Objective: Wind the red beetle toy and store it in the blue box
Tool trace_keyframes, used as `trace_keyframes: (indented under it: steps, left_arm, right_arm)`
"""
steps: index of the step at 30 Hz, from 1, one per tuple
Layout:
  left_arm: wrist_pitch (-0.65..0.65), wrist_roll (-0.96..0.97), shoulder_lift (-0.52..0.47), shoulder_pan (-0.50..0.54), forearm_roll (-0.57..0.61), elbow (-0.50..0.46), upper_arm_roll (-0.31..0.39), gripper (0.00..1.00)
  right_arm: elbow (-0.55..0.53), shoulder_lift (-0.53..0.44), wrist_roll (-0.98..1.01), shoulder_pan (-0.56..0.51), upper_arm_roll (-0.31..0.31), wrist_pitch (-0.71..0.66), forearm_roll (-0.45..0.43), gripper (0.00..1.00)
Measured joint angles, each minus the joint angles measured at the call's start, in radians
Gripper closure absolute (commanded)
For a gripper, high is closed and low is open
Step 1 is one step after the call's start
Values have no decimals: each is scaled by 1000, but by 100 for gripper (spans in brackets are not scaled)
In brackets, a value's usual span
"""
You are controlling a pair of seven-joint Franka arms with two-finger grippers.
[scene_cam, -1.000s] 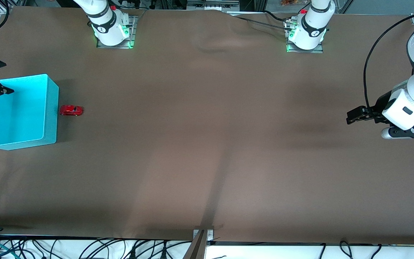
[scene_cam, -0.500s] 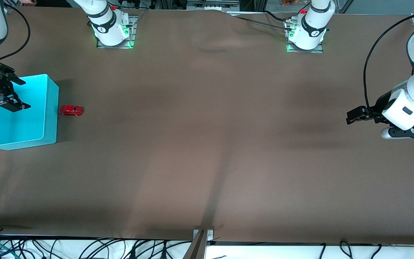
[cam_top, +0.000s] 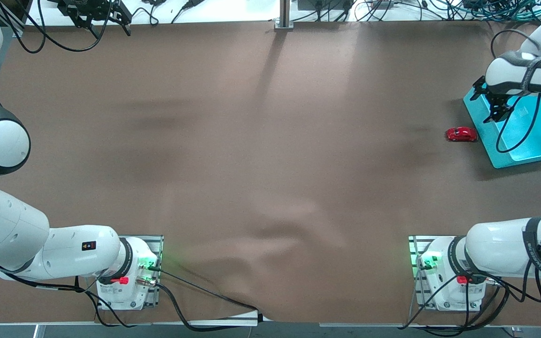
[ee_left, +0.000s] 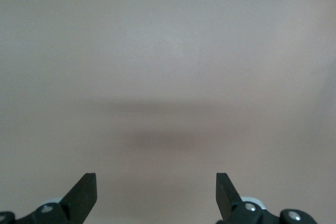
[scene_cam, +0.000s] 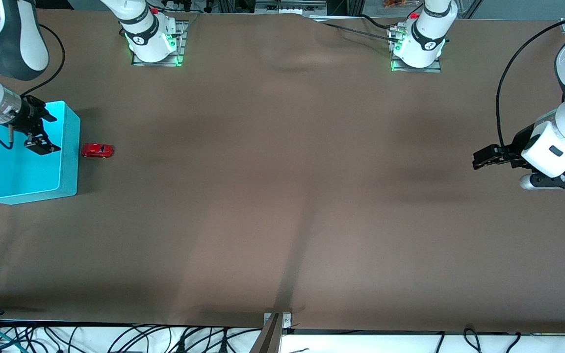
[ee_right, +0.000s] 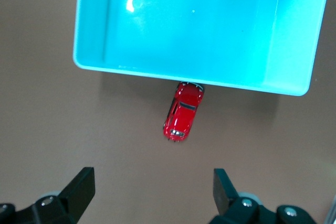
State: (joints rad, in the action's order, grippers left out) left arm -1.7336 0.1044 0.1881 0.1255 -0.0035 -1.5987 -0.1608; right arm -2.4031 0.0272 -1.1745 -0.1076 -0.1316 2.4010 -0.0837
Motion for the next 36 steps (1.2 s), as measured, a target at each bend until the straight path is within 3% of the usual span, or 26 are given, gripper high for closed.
trace_keyframes:
  steps: [18,36]
  left_arm:
    - [0,0,1,-1,0,0,0,0]
    - [0,0,1,-1,0,0,0,0]
  right_arm:
    - [-47,176,-24,-4,-9,229,0,0]
    - [-47,252,-24,-7,-28,305,0,0]
